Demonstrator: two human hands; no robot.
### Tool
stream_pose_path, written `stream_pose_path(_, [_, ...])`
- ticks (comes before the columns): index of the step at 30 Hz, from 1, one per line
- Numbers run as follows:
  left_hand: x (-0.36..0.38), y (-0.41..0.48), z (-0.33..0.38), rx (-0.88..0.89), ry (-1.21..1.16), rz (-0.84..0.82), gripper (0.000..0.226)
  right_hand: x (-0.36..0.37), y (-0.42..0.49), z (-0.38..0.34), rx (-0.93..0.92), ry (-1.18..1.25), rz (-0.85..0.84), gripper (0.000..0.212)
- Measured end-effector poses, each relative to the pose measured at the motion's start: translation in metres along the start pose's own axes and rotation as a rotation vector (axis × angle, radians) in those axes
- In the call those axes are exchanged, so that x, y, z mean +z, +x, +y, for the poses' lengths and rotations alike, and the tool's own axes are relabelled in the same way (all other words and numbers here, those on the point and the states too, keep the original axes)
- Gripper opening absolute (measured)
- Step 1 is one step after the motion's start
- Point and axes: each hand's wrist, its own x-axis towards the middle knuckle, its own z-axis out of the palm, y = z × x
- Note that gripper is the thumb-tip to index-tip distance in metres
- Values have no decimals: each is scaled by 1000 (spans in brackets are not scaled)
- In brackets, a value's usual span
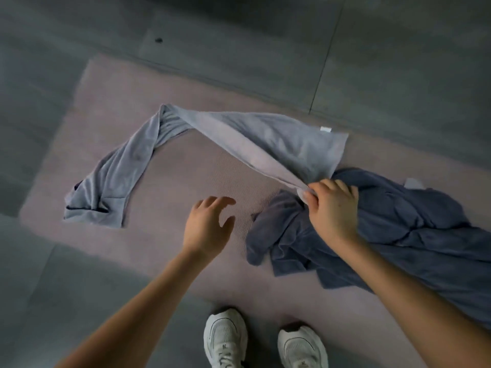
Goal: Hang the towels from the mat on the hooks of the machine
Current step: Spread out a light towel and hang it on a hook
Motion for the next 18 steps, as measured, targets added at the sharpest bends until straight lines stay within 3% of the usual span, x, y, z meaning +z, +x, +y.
stream_pose_path(3, [-53, -21, 59, 224, 97, 101, 43, -109, -3, -17, -82, 146, 92, 27])
stream_pose_path(6, [-110, -43, 121, 322, 87, 160, 58, -219, -1, -32, -144, 259, 63, 29])
stream_pose_path(11, [-211, -95, 226, 334, -88, 60, 26, -390, -1, -56, -258, 313, 77, 28])
stream_pose_path(13, [-248, -121, 259, 345, -150, 25, 26, -449, -2, -62, -238, 331, 86, 23])
stream_pose_path(18, [-343, -184, 320, 465, -189, 67, 22, -579, -11, -60, -316, 287, 126, 34])
